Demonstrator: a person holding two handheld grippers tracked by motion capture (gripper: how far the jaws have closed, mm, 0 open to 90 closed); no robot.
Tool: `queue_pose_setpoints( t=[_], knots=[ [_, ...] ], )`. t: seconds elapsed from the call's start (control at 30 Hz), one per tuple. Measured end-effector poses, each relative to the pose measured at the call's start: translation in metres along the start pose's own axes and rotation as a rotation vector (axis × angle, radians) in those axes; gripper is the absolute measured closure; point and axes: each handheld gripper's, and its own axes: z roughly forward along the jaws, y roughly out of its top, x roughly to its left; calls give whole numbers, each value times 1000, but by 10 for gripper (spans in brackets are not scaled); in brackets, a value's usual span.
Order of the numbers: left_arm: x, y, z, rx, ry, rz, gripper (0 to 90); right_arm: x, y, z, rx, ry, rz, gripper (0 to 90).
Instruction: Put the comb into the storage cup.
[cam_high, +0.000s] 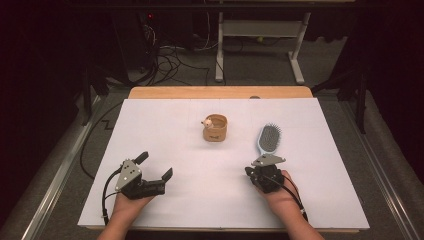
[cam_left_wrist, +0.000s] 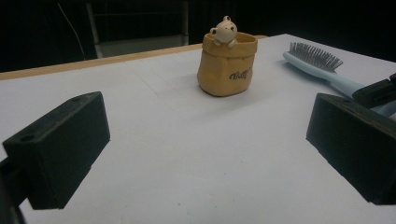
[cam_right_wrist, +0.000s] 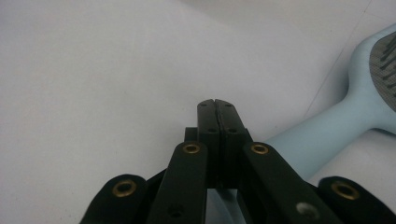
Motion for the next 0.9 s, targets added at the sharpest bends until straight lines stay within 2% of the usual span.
queue_pose_setpoints(
  t=[0.17,0.23,0.33,0.43,0.63,0.77,0.8,0.9],
  knots=[
    [1,0,-1,3,0,-5,1,0,-2,2,43,-6,-16,900],
    [1,-1,-1,-1,2,-20,5,-2,-4,3,53,-5,-22,900],
    [2,-1,-2,-2,19,-14,21,-4,-7,-2,61,-22,-23,900],
    [3,-1,-2,-2,15,-23,20,-11,-16,-8,56,-18,-2,900],
    [-1,-3,1,26,-6,15,2,-24,-31,-25,61,-47,17,900],
    [-2,-3,2,23,-14,15,2,-35,-41,-34,62,-61,36,900],
    [-2,-3,2,27,-14,14,4,-41,-46,-39,61,-70,54,900],
    [-2,-4,2,36,-13,11,5,-44,-50,-43,59,-75,59,900]
  ],
)
